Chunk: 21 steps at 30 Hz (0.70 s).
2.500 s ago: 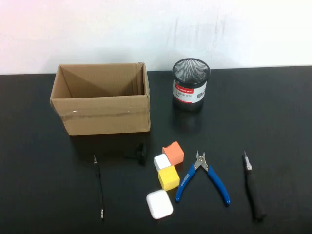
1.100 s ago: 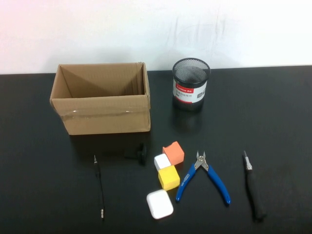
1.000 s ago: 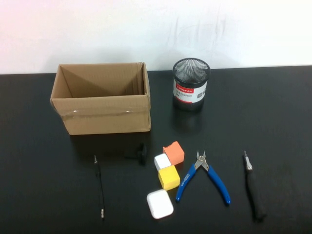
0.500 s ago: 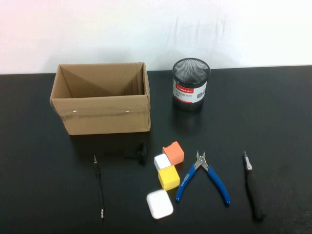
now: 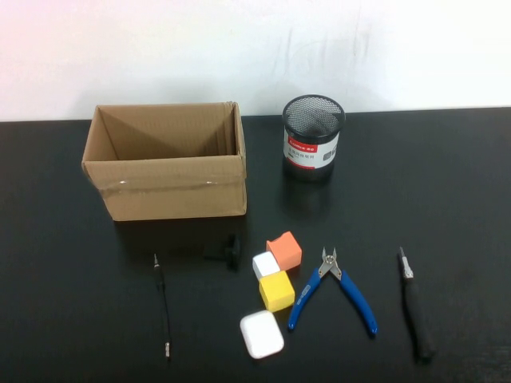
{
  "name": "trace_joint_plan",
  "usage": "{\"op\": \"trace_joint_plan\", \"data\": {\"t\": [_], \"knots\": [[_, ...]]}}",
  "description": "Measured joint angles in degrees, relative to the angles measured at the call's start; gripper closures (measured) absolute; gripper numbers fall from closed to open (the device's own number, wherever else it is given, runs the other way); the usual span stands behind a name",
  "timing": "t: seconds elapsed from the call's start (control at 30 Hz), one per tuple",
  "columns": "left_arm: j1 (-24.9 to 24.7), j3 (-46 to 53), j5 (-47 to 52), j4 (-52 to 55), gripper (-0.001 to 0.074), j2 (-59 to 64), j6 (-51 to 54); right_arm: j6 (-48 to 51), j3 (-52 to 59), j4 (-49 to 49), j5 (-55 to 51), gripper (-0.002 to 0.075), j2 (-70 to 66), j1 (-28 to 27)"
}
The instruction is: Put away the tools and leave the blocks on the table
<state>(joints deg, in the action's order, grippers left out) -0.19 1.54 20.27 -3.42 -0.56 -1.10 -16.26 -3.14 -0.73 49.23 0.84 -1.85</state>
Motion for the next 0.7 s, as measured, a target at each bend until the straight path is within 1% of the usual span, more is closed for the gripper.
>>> {"op": "trace_joint_plan", "data": {"t": [0.1, 0.23, 0.33, 0.43, 0.53, 0.6, 0.7], "knots": [[0.0, 0.0, 0.0, 0.0, 0.0739, 0.0, 0.0, 0.0, -7.8, 9.1, -6.9, 0.0733, 0.0, 0.0], [0.0, 0.0, 0.0, 0.0, 0.0739, 0.0, 0.0, 1.6, -19.5, 13.7, -24.7, 0.0733, -0.2, 0.0], [0.0, 0.0, 0.0, 0.0, 0.0739, 0.0, 0.0, 4.3, -27.7, 14.0, -39.4, 0.0733, -3.3, 0.0], [0.0, 0.0, 0.0, 0.0, 0.0739, 0.0, 0.0, 5.4, -35.2, 14.0, -54.9, 0.0733, -9.5, 0.0], [0.0, 0.0, 0.0, 0.0, 0.0739, 0.0, 0.0, 6.7, -39.9, 13.8, -67.9, 0.0733, -16.8, 0.0], [0.0, 0.0, 0.0, 0.0, 0.0739, 0.0, 0.0, 10.6, -41.2, 12.2, -73.1, 0.0733, -21.0, 0.0], [0.0, 0.0, 0.0, 0.0, 0.0739, 0.0, 0.0, 15.8, -41.6, 9.6, -75.8, 0.0733, -26.0, 0.0]]}}
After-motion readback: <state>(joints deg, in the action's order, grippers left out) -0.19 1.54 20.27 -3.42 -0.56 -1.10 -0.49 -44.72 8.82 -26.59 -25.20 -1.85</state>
